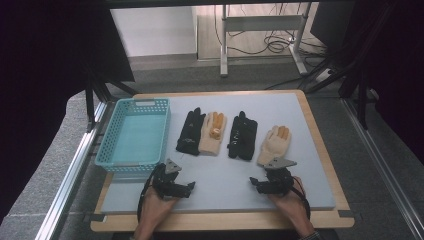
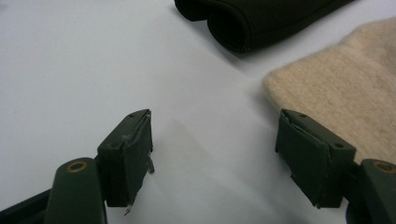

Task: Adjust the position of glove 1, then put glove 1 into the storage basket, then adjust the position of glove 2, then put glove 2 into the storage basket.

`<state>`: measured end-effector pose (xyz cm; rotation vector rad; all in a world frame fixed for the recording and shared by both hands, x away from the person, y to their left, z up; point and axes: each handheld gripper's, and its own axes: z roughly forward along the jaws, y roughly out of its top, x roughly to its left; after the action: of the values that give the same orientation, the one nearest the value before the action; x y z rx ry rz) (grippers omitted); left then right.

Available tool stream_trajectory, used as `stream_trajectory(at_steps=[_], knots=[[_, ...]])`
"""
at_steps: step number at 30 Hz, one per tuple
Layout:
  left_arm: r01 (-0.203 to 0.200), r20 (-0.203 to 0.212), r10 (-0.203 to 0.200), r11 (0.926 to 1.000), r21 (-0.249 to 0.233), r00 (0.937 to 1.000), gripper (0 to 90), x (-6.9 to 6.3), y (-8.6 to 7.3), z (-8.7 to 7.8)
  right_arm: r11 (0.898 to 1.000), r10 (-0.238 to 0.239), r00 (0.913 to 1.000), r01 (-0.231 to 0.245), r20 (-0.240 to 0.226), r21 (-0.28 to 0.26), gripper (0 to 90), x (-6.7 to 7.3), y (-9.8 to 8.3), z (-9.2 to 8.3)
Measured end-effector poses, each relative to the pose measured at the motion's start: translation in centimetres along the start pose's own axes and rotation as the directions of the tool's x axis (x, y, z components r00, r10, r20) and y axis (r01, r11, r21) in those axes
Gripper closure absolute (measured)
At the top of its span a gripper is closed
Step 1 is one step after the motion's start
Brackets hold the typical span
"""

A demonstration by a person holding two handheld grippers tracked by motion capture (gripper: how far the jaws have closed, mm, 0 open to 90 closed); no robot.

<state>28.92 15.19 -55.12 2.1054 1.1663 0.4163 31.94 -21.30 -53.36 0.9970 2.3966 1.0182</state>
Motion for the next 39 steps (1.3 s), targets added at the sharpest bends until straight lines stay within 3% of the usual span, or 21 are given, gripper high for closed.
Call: stream_trajectory(at_steps=[23,32,39], knots=[[0.001,-0.001,-0.001,1.0,-0.004,1.0,2.1,-0.01,-0.05,-0.01,1.0,-0.001,1.0,0.001,-0.009,0.003,24.7,-0.02,0.02,0.0],[0.001,-0.001,-0.001,1.0,-0.004,1.0,2.1,-0.01,-0.05,-0.02,1.0,0.003,1.0,-0.003,-0.005,-0.002,27.8,0.14,0.02,-0.11],[0.001,-0.001,-0.001,1.0,-0.005,1.0,2.1,-0.01,-0.05,-0.02,0.999,0.031,0.9989,-0.03,-0.035,0.009,28.9,0.2,0.4,-0.09]])
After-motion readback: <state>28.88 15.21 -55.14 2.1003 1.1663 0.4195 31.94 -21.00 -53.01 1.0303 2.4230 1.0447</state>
